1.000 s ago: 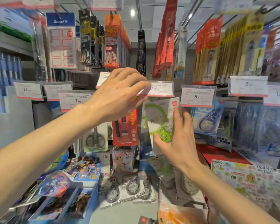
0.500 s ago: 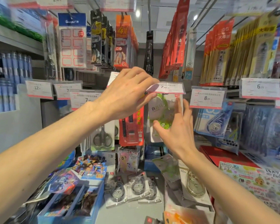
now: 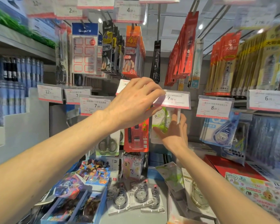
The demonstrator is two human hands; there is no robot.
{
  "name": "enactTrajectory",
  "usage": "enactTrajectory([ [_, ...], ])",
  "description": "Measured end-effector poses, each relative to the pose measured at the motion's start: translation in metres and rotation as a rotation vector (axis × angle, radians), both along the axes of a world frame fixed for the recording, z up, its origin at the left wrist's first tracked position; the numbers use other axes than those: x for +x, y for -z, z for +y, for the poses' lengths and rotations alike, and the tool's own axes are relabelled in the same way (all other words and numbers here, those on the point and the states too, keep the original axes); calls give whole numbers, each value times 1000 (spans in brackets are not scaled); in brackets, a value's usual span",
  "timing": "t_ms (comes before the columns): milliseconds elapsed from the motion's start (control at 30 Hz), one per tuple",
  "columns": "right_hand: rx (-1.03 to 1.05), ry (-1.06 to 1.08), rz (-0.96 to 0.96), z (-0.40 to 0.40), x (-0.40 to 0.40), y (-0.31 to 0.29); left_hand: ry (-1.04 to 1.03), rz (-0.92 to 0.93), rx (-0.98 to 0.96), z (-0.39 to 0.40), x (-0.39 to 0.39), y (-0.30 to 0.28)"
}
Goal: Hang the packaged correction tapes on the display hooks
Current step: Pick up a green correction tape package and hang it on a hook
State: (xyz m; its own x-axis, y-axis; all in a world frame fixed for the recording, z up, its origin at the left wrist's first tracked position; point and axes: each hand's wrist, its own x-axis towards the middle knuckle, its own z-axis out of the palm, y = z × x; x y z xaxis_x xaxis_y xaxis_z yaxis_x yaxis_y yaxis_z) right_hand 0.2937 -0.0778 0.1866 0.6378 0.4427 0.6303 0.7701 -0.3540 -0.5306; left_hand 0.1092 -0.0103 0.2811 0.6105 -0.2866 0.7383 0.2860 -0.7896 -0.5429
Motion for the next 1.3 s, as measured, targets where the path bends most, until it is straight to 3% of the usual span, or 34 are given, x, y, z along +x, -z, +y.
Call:
enactTrajectory([
  [233, 3, -96, 2, -12, 6, 13, 44, -57, 12, 0, 3, 11],
  [533, -518, -11, -190, -54, 28, 52, 253, -61, -9, -9, -10, 76],
  [633, -759, -25, -158, -68, 38, 63, 254, 33, -245, -7, -3, 121],
  [833, -1066, -8, -66, -84, 55, 103, 5, 350, -1146, -6, 54, 214],
  [933, -1116, -21, -28, -87, 57, 117, -5, 381, -1507, -5, 91, 245],
  [1133, -1090, -54, -18, -94, 57, 119, 87, 305, -1931, -10, 140, 265],
  [1300, -1080, -70, -34, -97, 57, 118, 168, 111, -2064, -4, 165, 275],
])
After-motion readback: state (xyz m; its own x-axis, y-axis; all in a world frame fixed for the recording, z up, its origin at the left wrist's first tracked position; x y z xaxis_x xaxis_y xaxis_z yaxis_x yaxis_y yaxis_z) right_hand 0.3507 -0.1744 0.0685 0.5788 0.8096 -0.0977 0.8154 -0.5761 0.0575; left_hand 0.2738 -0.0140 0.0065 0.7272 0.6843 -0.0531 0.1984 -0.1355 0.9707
